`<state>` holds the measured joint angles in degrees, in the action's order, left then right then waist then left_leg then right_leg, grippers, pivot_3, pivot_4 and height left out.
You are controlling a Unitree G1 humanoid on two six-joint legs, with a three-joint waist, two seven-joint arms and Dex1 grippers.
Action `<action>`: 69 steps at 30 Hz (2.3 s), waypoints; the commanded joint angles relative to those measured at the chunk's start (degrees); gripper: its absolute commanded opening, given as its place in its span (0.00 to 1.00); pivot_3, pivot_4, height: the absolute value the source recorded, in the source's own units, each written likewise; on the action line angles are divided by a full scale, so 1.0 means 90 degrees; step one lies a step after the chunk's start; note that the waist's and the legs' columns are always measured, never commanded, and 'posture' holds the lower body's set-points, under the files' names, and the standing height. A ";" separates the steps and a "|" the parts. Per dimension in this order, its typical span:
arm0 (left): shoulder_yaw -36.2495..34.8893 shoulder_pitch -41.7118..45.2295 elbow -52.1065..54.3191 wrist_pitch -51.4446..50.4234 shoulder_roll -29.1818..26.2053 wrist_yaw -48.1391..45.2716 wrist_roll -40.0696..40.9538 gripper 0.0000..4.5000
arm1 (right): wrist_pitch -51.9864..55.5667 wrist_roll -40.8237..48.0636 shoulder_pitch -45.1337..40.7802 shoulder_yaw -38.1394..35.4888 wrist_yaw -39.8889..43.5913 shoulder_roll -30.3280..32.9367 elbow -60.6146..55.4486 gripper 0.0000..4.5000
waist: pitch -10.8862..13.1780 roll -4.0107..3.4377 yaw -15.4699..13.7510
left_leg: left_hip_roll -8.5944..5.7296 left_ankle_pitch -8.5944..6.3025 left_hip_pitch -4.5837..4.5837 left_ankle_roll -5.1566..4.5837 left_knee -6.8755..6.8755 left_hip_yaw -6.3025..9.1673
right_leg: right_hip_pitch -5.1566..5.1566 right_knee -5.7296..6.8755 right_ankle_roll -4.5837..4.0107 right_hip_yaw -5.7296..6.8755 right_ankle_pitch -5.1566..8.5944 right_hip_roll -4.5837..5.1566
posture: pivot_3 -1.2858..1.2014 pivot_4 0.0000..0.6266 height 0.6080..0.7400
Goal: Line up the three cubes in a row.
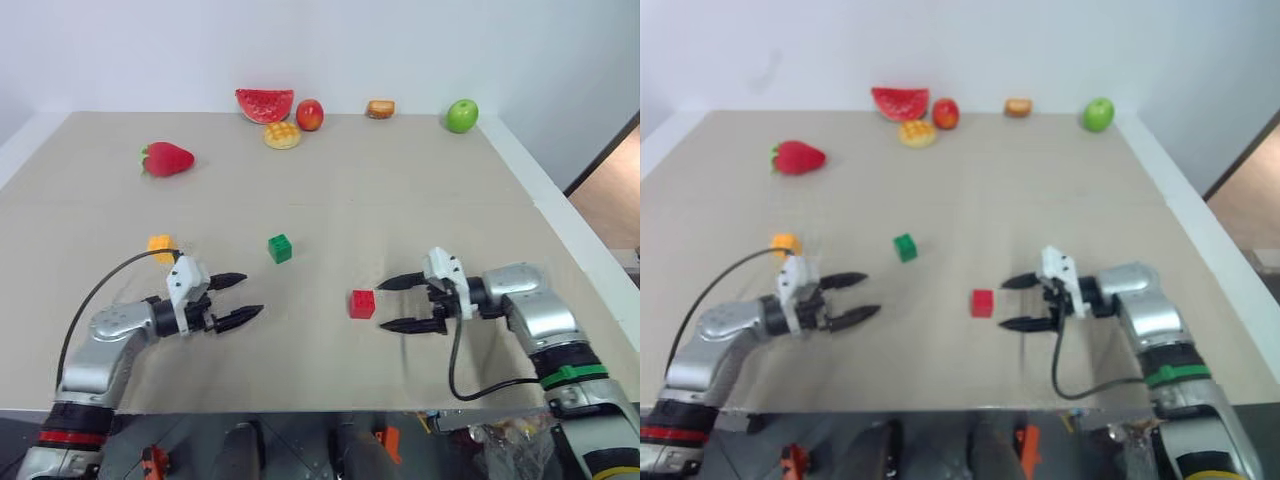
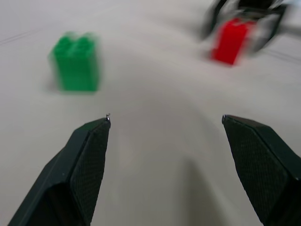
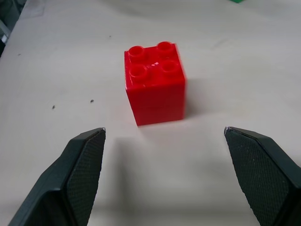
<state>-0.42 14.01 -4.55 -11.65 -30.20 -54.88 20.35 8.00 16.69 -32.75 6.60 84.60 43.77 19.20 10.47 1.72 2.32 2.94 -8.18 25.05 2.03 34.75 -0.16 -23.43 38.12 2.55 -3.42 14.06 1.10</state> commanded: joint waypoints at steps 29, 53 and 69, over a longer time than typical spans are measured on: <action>0.0342 0.2828 -0.3340 0.0996 0.1083 0.0009 -0.0824 0.88 | 0.2253 0.2156 0.0913 -0.1578 -0.2238 -0.0230 -0.3835 0.93 | -0.0002 0.0004 -0.0107 | -0.0004 0.0000 0.0012 0.0000 0.0005 0.0011 | 0.0001 -0.0001 0.0039 0.0002 -0.0020 -0.0004 | 0.52 0.24 1.00; 0.0641 0.2701 -0.2664 0.1764 0.0816 -0.1894 -0.0730 0.29 | 0.2002 0.1852 0.1475 -0.1462 -0.2015 0.0050 -0.3476 0.94 | -0.0002 0.0004 -0.0104 | -0.0004 -0.0001 0.0016 0.0000 0.0000 0.0013 | -0.0002 -0.0002 0.0037 0.0003 -0.0015 -0.0006 | 0.52 0.24 1.00; 0.1059 0.2952 -0.3151 0.2287 0.0982 -0.3598 -0.0636 0.29 | 0.2294 0.2536 0.2222 -0.2318 -0.1926 0.0514 -0.3878 0.94 | -0.0002 0.0004 -0.0108 | -0.0004 0.0000 0.0015 -0.0001 0.0027 0.0015 | 0.0008 -0.0001 0.0012 0.0007 -0.0005 -0.0004 | 0.52 0.24 1.00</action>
<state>9.08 39.42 -32.11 7.08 -21.75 -87.83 15.12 28.63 38.05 -12.69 -12.20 68.09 48.26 -13.37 10.45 1.75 1.35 2.90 -8.19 25.18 2.03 34.99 -0.02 -23.36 38.12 2.65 -3.36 14.01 1.06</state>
